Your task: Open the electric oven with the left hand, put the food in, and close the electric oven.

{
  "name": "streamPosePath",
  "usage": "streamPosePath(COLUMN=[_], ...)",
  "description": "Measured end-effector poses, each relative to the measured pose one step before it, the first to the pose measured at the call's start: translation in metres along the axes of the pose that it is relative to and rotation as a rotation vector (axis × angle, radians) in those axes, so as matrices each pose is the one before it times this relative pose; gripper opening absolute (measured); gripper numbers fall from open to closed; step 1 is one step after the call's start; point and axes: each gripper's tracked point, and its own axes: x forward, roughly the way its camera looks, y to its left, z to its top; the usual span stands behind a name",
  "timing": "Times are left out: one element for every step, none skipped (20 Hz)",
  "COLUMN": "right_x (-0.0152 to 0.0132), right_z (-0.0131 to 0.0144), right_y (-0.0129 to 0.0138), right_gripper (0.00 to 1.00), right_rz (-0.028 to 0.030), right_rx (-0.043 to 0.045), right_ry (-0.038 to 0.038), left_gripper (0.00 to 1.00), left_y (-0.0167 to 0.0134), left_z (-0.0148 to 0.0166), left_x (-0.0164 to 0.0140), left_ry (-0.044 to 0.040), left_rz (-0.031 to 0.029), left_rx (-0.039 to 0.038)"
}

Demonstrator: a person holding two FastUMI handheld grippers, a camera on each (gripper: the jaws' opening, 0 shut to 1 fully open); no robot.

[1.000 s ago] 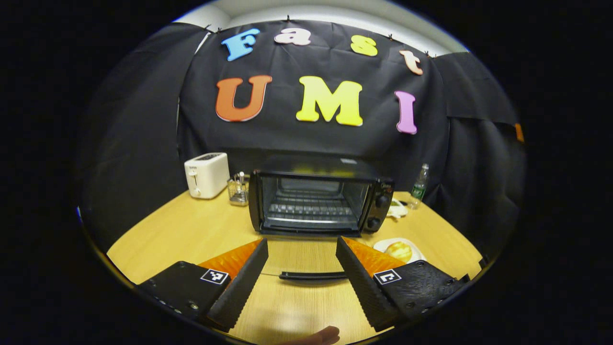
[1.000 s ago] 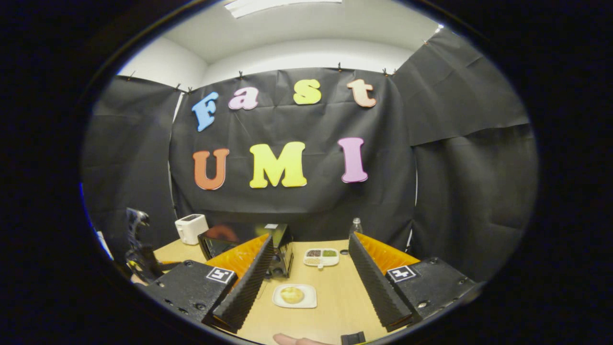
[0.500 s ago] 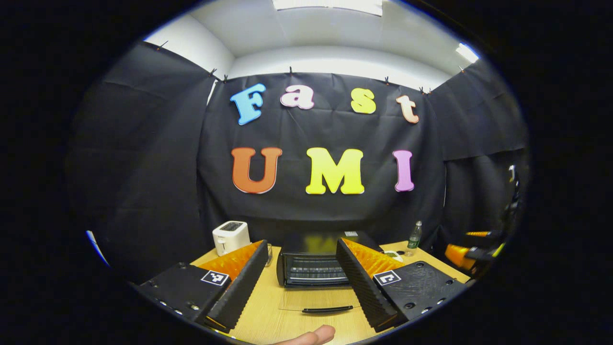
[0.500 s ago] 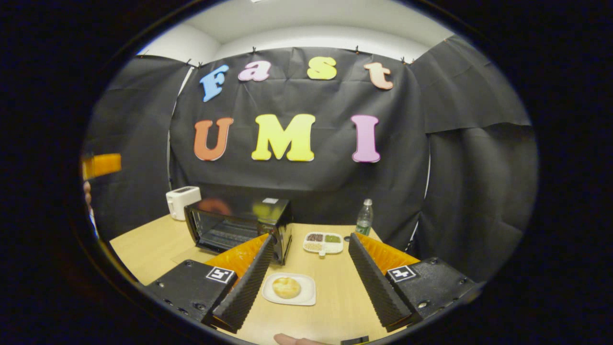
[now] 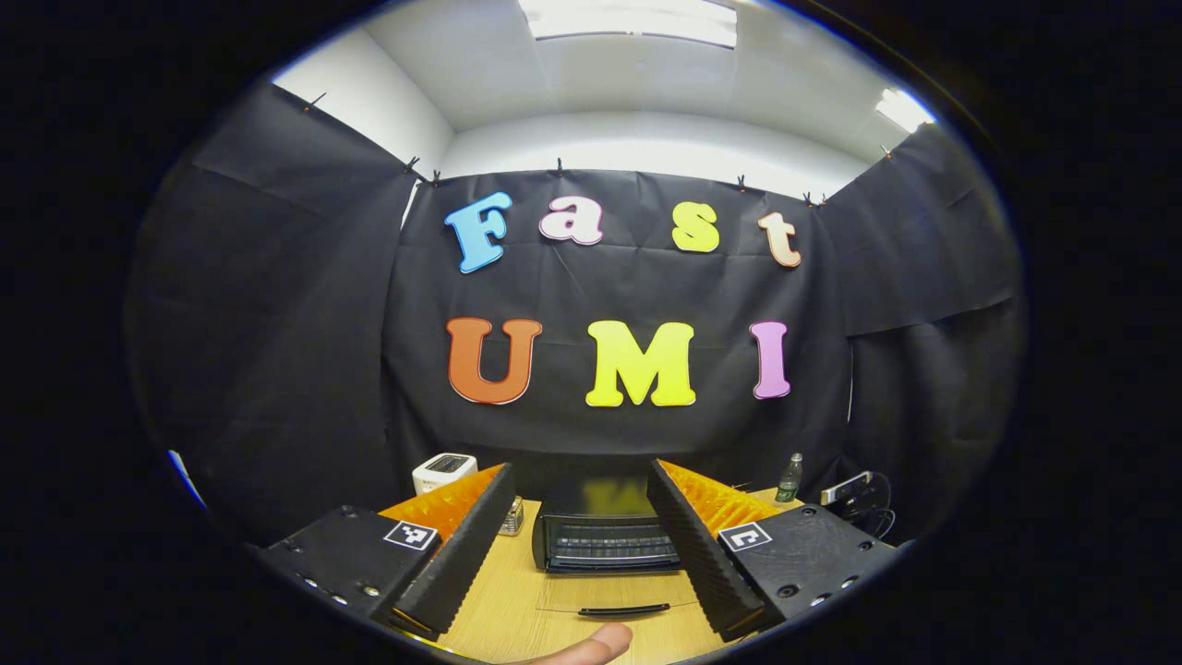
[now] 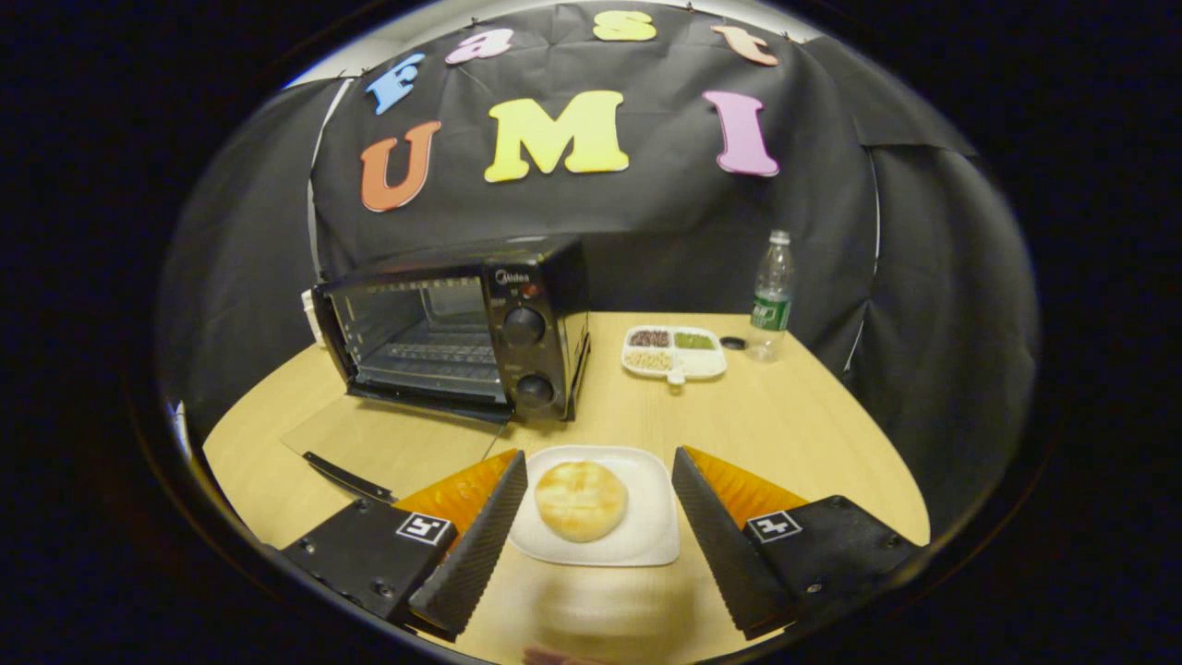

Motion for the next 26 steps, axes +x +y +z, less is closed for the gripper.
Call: streamPosePath(right_x=[0.00613, 0.00476, 0.00556, 0.00551, 0.00538, 0.00504, 0.00515, 0.00398, 0.00307, -0.00003, 0.00172, 0.00125, 0.0005, 0.00069, 0.00098, 0.00129, 0.00191, 0.00077, 0.00058, 0.0001, -0.00043, -0.00116, -0.0032, -0.00268, -0.0051, -0.00648], right_z=[-0.0072, -0.00529, -0.00561, -0.00488, -0.00515, -0.00581, -0.00377, -0.00301, -0.00257, 0.00071, 0.00126, -0.00021, -0.0013, 0.00052, -0.00084, 0.00049, -0.0008, -0.00008, 0.00027, 0.00114, -0.00072, 0.00006, 0.00047, -0.00005, 0.00129, 0.0038], right_y=[0.00169, 0.00055, 0.00059, -0.00047, 0.00066, 0.00096, 0.00065, -0.00016, -0.00199, 0.00199, 0.00007, -0.00028, 0.00056, 0.00016, -0.00035, 0.00067, 0.00015, -0.00005, -0.00002, 0.00018, 0.00003, 0.00014, 0.00152, 0.00363, 0.00369, 0.00584], right_gripper=[1.0, 1.0, 0.96, 1.0, 1.0, 1.0, 0.96, 1.0, 0.99, 0.97, 0.95, 0.94, 0.9, 0.9, 0.89, 0.87, 0.87, 0.87, 0.87, 0.86, 0.81, 0.78, 0.73, 0.72, 0.69, 0.68], right_rz=[0.0152, 0.00215, 0.00303, -0.00518, -0.00548, -0.00263, 0.00022, -0.00102, -0.0073, 0.00697, -0.00113, -0.00405, -0.00179, -0.00072, 0.00204, 0.00283, 0.00196, 0.00066, -0.00007, 0.00085, -0.00214, 0.00149, 0.00727, 0.01736, 0.01653, 0.02266], right_rx=[0.014, 0.01007, -0.00042, -0.00292, -0.00202, 0.00059, 0.00108, -0.00134, -0.00065, 0.00302, 0.00096, 0.0025, -0.00353, 0.00161, 0.00969, 0.00806, 0.00084, 0.00116, 0.00512, 0.00475, 0.00326, 0.00916, 0.01828, 0.02832, 0.02943, 0.02527], right_ry=[0.01664, 0.01393, 0.00924, 0.01323, 0.01469, 0.0194, 0.01256, 0.0127, 0.00951, -0.00322, -0.00506, 0.00102, 0.00091, -0.00482, -0.00033, -0.00453, -0.00039, -0.00096, -0.00437, -0.00314, -0.0019, -0.00088, 0.00214, 0.00328, 0.00126, -0.00778], left_gripper=[0.95, 0.95, 0.94, 0.95, 0.95, 0.95, 0.95, 0.95, 0.95, 0.95, 0.95, 0.95, 0.95, 0.95, 0.95, 0.95, 0.95, 0.95, 0.95, 0.95, 0.95, 0.95, 0.94, 0.94, 0.94, 0.94], left_y=[-0.00063, -0.00079, -0.00006, -0.00075, -0.00152, -0.00167, 0.00014, -0.00051, 0.0008, 0.00211, 0.00092, -0.00085, -0.00167, -0.0011, 0.0027, 0.00148, 0.0002, 0.0003, 0.00218, 0.0015, -0.00052, 0.00038, -0.00027, 0.00009, 0.00131, 0.00175], left_z=[-0.00396, -0.00322, -0.00254, -0.00231, -0.0028, -0.00254, -0.00271, -0.003, -0.00291, -0.00223, -0.00148, -0.00144, -0.00324, -0.00131, -0.00031, -0.00006, 0.00185, 0.00015, -0.00079, 0.00068, -0.00113, -0.00015, -0.00019, -0.00016, 0.00154, 0.00061], left_x=[-0.00187, -0.00012, 0.001, 0.0008, 0.00111, 0.00107, 0.00224, 0.00124, 0.00074, 0.00167, 0.00206, 0.0008, -0.00011, 0.00019, -0.00037, -0.00001, -0.00068, -0.00192, -0.00164, -0.0017, 0.00088, -0.00196, -0.00147, -0.00147, -0.00033, -0.00153], left_ry=[0.00639, 0.00426, 0.00478, 0.00219, 0.00496, 0.00696, 0.00842, 0.00854, 0.00839, 0.00665, 0.00483, 0.00383, 0.00397, 0.002, 0.0006, -0.001, -0.00175, -0.00179, -0.00489, -0.0032, 0.00071, 0.00036, -0.00072, -0.00014, -0.00313, -0.0016], left_rz=[-0.00166, -0.00009, 0.00011, 0.00104, -0.00315, -0.00388, -0.00271, -0.00321, 0.00129, 0.00345, -0.00098, -0.00432, -0.00882, -0.0086, 0.00168, 0.00005, -0.00303, -0.00092, 0.00046, 0.00029, -0.00175, -0.003, -0.00282, -0.00235, 0.00049, 0.00055], left_rx=[0.00515, 0.00389, 0.001, -0.00123, -0.00156, -0.00367, -0.00268, -0.00113, -0.00022, -0.00071, -0.0045, -0.00962, -0.0083, -0.00743, -0.0056, -0.00436, -0.00322, -0.00246, -0.00125, -0.00158, -0.00365, -0.00475, -0.00302, 0.00092, 0.00564, 0.01015])
